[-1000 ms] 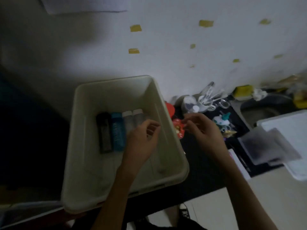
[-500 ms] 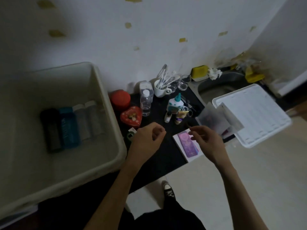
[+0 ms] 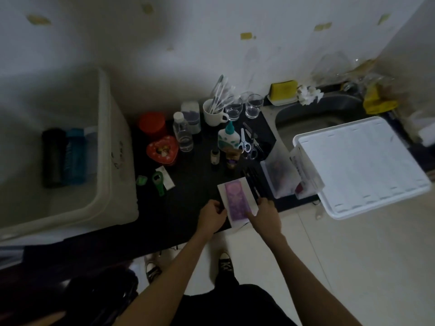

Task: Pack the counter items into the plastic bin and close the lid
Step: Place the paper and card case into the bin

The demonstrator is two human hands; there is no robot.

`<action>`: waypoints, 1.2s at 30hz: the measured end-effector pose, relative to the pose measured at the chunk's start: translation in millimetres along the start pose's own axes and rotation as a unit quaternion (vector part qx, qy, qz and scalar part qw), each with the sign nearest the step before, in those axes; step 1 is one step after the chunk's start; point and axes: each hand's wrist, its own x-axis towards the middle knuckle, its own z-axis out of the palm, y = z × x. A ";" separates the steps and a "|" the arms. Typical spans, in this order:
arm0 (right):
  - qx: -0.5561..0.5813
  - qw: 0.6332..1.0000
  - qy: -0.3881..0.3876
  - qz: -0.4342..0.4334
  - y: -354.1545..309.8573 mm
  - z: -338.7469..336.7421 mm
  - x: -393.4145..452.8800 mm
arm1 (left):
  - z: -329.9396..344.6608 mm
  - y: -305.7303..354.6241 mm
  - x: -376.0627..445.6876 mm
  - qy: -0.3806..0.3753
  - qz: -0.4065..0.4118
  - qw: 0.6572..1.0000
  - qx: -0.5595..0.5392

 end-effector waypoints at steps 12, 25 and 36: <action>0.056 0.998 -0.018 -0.002 13.9 9.6 5.7 | 26.6 10.7 18.0 -0.012 -0.183 0.948 -0.259; -0.062 0.993 0.070 -0.068 -3.2 7.8 9.9 | 24.0 18.2 29.5 -0.014 -0.216 0.940 -0.263; 0.084 0.996 -0.029 -0.011 -29.9 16.1 33.4 | 25.2 10.3 30.6 -0.039 -0.183 0.947 -0.261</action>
